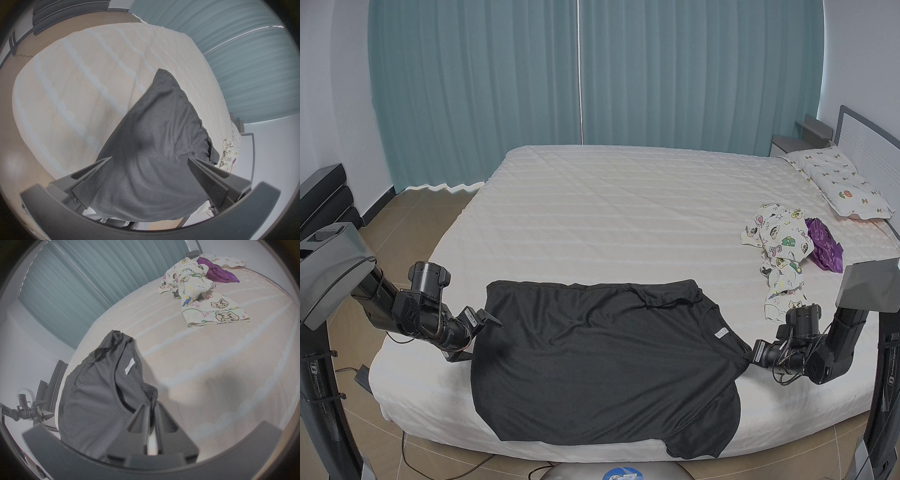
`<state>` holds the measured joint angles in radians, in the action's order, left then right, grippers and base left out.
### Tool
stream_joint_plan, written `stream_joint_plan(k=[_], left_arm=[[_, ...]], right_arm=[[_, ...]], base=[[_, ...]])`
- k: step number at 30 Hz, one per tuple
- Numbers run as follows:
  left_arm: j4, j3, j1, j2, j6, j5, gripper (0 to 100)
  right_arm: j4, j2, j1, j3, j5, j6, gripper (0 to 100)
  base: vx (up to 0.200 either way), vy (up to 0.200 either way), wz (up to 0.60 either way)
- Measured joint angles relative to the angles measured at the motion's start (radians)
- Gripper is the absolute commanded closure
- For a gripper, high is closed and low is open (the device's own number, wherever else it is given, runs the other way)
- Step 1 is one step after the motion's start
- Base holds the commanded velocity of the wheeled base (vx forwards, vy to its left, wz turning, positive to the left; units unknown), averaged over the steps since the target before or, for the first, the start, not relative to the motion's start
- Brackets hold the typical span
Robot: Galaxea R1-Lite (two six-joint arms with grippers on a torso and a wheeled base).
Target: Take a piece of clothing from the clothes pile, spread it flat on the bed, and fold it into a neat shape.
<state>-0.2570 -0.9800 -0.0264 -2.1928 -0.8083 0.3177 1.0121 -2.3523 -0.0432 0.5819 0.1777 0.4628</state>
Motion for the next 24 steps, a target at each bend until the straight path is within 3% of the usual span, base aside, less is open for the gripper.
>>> stream_joint_plan(k=[9,18,24], left_arm=[[0.000,0.000,0.000,0.000,-0.001,0.000,0],[0.001,0.000,0.000,0.000,-0.003,0.000,0],[0.002,0.002,0.000,0.000,-0.005,0.001,0]], right_arm=[[-0.001,0.007,0.004,0.094,0.006,0.010,0],[-0.053,-0.084,-0.023,0.373,-0.013,0.020,0],[-0.180,-0.170,-0.042,0.549,-0.018,0.021,0]], base=[[0.000,0.000,0.00],[0.000,0.000,0.00],[0.000,0.000,0.00]])
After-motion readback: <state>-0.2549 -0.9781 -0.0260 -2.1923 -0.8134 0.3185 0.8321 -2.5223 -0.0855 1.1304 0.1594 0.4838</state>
